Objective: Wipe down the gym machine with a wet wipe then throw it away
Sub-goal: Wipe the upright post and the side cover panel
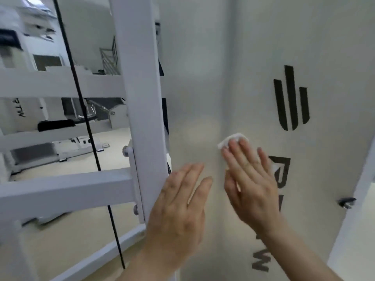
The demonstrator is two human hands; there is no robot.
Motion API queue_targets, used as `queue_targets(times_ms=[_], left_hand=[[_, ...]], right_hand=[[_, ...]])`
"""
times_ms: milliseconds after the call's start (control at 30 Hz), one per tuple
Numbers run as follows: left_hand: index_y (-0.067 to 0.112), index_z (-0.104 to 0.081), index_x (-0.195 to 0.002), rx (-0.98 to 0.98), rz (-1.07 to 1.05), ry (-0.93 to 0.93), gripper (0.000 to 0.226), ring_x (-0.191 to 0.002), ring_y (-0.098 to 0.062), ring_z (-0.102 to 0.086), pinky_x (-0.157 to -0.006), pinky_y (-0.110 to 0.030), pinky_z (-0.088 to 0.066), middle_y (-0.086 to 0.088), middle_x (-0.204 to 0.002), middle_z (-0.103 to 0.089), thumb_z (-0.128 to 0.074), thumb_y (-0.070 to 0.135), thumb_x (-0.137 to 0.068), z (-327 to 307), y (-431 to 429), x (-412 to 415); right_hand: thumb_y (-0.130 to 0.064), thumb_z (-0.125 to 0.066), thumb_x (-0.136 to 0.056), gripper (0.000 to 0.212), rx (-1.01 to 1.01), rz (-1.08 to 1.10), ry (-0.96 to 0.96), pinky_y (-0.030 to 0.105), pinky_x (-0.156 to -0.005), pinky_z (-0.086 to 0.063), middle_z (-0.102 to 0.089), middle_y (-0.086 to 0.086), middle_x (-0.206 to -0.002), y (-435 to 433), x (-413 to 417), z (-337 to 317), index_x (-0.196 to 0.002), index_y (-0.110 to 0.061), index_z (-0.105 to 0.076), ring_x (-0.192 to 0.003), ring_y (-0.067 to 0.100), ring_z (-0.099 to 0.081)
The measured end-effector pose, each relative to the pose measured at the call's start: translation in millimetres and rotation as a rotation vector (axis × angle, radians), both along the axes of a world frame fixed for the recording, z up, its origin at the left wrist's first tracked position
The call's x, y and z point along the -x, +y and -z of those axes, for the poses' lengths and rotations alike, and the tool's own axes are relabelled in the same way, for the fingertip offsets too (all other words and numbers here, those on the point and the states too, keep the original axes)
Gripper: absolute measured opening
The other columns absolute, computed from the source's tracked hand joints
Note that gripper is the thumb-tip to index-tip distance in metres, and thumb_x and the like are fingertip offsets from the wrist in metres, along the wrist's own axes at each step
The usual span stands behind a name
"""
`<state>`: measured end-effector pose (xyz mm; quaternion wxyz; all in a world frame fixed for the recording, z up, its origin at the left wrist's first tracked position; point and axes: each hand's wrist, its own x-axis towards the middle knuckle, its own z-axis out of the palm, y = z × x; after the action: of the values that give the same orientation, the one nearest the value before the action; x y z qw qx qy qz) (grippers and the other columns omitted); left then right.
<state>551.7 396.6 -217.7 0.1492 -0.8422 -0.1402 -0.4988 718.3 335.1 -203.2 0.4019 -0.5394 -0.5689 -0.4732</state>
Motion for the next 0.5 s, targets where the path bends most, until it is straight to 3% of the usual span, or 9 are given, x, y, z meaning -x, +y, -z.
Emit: queue_targets(times_ms=[100, 167, 267, 367, 500], left_hand=[[0.012, -0.047, -0.139, -0.091, -0.105, 0.04, 0.051, -0.144, -0.025, -0.028, -0.117, -0.043, -0.026, -0.01, -0.153, -0.038, -0.047, 0.013, -0.087, 25.9, 11.2, -6.5], [0.01, -0.048, -0.139, -0.145, -0.12, -0.006, 0.05, -0.144, -0.025, -0.029, -0.117, -0.042, -0.025, -0.01, -0.152, -0.038, -0.046, 0.012, -0.089, 35.2, 21.6, -7.4], [0.004, -0.053, -0.131, -0.207, -0.066, -0.148, 0.043, -0.138, -0.026, -0.039, -0.115, -0.043, -0.03, -0.013, -0.145, -0.047, -0.041, 0.008, -0.09, 44.4, 29.7, -8.1], [0.006, -0.054, -0.125, -0.25, -0.032, -0.183, 0.04, -0.135, -0.028, -0.043, -0.114, -0.044, -0.032, -0.013, -0.142, -0.05, -0.039, 0.006, -0.088, 45.2, 31.3, -8.5], [0.01, -0.053, -0.117, -0.247, -0.019, -0.185, 0.033, -0.134, -0.03, -0.045, -0.111, -0.046, -0.036, -0.013, -0.141, -0.052, -0.035, 0.007, -0.089, 44.9, 30.6, -8.8]], right_hand=[[-0.009, -0.06, -0.096, 0.018, -0.308, -0.084, 0.184, 0.04, -0.102, -0.047, -0.066, 0.014, -0.12, -2.5, -9.1, 5.6, -0.102, 0.004, -0.072, -0.12, 0.027, -0.06], [-0.002, -0.068, -0.09, 0.008, -0.38, -0.192, 0.141, 0.035, -0.098, -0.05, -0.071, 0.013, -0.107, 16.1, 13.3, 18.8, -0.091, 0.004, -0.073, -0.109, 0.026, -0.066], [0.006, -0.063, -0.089, 0.019, -0.246, -0.299, -0.003, 0.039, -0.101, -0.048, -0.066, 0.016, -0.119, 39.8, 42.7, 50.4, -0.106, 0.007, -0.07, -0.117, 0.027, -0.061], [0.01, -0.059, -0.089, 0.038, -0.168, -0.18, -0.138, 0.042, -0.105, -0.044, -0.056, 0.015, -0.136, 28.2, 8.4, 58.6, -0.127, 0.005, -0.059, -0.129, 0.026, -0.052], [-0.026, -0.037, -0.1, 0.052, -0.186, 0.118, 0.199, 0.049, -0.114, -0.027, -0.031, 0.009, -0.156, 18.8, -5.2, 43.5, -0.148, -0.005, -0.036, -0.147, 0.02, -0.024]])
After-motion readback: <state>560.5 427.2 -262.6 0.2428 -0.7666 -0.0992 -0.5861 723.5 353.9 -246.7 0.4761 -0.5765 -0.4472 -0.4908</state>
